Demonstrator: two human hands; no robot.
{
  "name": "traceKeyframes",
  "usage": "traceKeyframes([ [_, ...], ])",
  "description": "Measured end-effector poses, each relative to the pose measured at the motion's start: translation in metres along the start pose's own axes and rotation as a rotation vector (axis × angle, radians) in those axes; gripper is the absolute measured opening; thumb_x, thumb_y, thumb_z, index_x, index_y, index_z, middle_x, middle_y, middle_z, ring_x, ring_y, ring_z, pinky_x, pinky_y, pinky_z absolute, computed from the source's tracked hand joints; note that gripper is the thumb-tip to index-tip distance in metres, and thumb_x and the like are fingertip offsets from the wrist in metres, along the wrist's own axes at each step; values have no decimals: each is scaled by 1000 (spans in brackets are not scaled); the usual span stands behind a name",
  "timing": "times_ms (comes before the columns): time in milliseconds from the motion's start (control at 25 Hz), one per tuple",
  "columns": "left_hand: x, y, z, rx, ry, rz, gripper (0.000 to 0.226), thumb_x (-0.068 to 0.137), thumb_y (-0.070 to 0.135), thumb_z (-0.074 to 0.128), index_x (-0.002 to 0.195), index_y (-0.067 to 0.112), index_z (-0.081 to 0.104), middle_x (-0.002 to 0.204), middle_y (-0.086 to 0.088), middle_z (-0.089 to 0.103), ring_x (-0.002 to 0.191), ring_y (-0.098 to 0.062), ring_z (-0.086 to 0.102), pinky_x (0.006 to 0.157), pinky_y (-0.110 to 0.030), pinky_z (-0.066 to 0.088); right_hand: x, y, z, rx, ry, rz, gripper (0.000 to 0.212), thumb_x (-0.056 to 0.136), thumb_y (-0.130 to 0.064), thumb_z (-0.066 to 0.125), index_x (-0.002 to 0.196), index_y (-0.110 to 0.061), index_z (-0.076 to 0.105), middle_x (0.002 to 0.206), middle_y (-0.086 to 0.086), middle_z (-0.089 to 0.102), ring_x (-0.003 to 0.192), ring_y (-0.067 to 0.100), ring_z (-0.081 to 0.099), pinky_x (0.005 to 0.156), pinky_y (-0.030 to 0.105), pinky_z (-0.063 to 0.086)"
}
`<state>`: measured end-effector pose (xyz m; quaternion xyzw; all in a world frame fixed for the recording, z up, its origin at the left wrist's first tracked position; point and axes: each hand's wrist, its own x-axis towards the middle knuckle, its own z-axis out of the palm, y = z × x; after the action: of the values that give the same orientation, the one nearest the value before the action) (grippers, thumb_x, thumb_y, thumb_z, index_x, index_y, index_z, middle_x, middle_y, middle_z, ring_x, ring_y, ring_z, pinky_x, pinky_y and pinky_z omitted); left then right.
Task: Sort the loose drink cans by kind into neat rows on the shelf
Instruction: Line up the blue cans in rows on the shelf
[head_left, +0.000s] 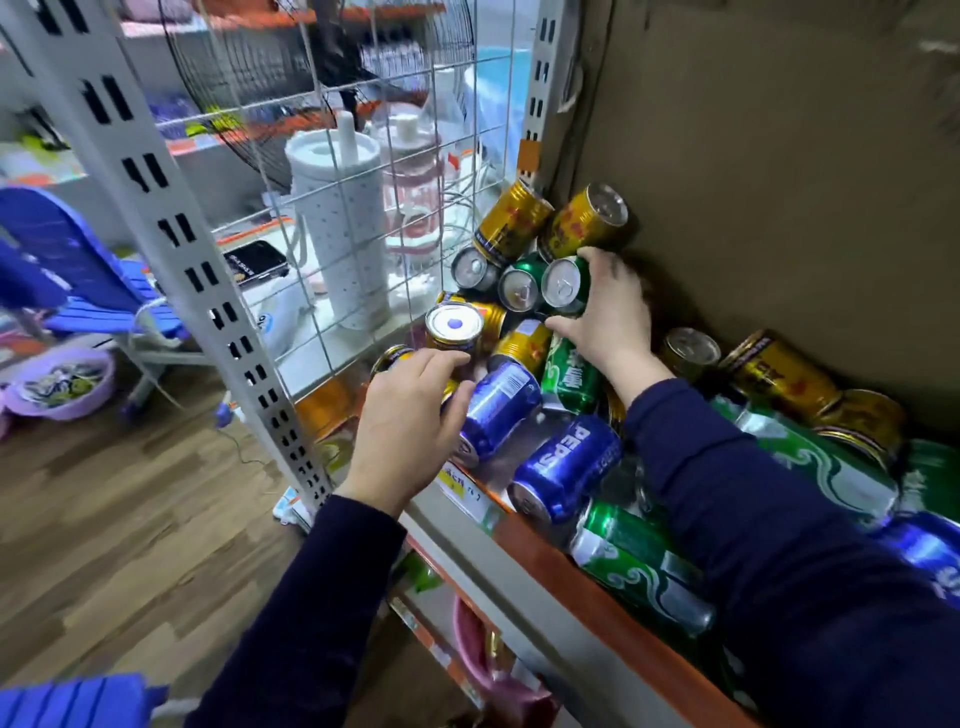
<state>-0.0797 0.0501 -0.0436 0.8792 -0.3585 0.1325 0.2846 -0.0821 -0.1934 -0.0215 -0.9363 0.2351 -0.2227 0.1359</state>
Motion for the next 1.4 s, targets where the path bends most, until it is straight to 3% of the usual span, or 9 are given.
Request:
traceKeyframes([
  [120, 12, 1, 1, -21, 8, 10, 27, 95, 25, 54, 117, 12, 62, 113, -4, 65, 101, -24, 60, 85, -40, 47, 6, 3, -2, 31, 64, 9, 71, 70, -35, 82, 130, -16, 50, 129, 8, 55, 119, 29, 49, 96, 42, 43],
  [280, 37, 5, 6, -65, 36, 45, 26, 95, 24, 55, 117, 13, 62, 112, -3, 64, 100, -23, 60, 85, -40, 47, 6, 17, -33, 353, 223, 132, 46, 71, -43, 78, 106, -18, 63, 104, -1, 67, 95, 17, 59, 78, 27, 43],
  [400, 68, 11, 16, -121, 35, 100, 26, 94, 23, 57, 116, 11, 62, 111, -5, 65, 100, -24, 59, 85, -36, 45, 5, 33, -61, 399, 224, 200, 47, 72, -52, 74, 107, -22, 65, 97, -10, 63, 91, 8, 57, 74, 23, 42],
  [480, 96, 18, 27, -135, 4, 129, 27, 94, 23, 57, 118, 10, 61, 110, -7, 64, 100, -26, 59, 86, -35, 44, 3, 44, -76, 396, 213, 248, 48, 72, -57, 71, 103, -21, 66, 97, -8, 65, 91, 10, 60, 72, 27, 46],
  [600, 135, 35, 48, -101, -97, 190, 42, 93, 26, 59, 131, 9, 53, 126, -10, 57, 116, -27, 52, 97, -36, 39, -9, 57, -88, 385, 233, 306, 48, 70, -61, 69, 98, -22, 66, 98, -3, 68, 92, 15, 62, 77, 34, 51],
  [880, 179, 66, 94, -89, -258, 399, 59, 85, 30, 68, 136, 6, 49, 135, -11, 52, 125, -29, 47, 103, -37, 38, -36, 69, -92, 436, 266, 403, 48, 66, -62, 72, 98, -27, 63, 95, -11, 65, 91, 9, 61, 71, 26, 44],
  [1040, 192, 80, 111, 19, -302, 504, 77, 72, 40, 77, 139, 14, 48, 140, -10, 49, 128, -29, 44, 106, -38, 35, -47, 72, -96, 471, 296, 423, 56, 61, -67, 71, 98, -25, 66, 94, -13, 67, 88, 2, 62, 67, 23, 46],
  [1240, 191, 86, 116, 235, -257, 447, 87, 61, 59, 77, 136, 27, 48, 130, 0, 54, 118, -28, 37, 91, -43, 31, -55, 69, -100, 483, 309, 444, 57, 58, -69, 70, 96, -27, 66, 92, -15, 67, 87, -1, 61, 66, 21, 45],
  [1400, 180, 82, 107, 42, -199, 285, 75, 67, 65, 71, 126, 21, 53, 120, -2, 59, 112, -28, 48, 92, -45, 40, -61, 62, -101, 490, 339, 442, 57, 57, -70, 69, 95, -28, 66, 92, -15, 67, 89, 0, 61, 70, 23, 47],
])
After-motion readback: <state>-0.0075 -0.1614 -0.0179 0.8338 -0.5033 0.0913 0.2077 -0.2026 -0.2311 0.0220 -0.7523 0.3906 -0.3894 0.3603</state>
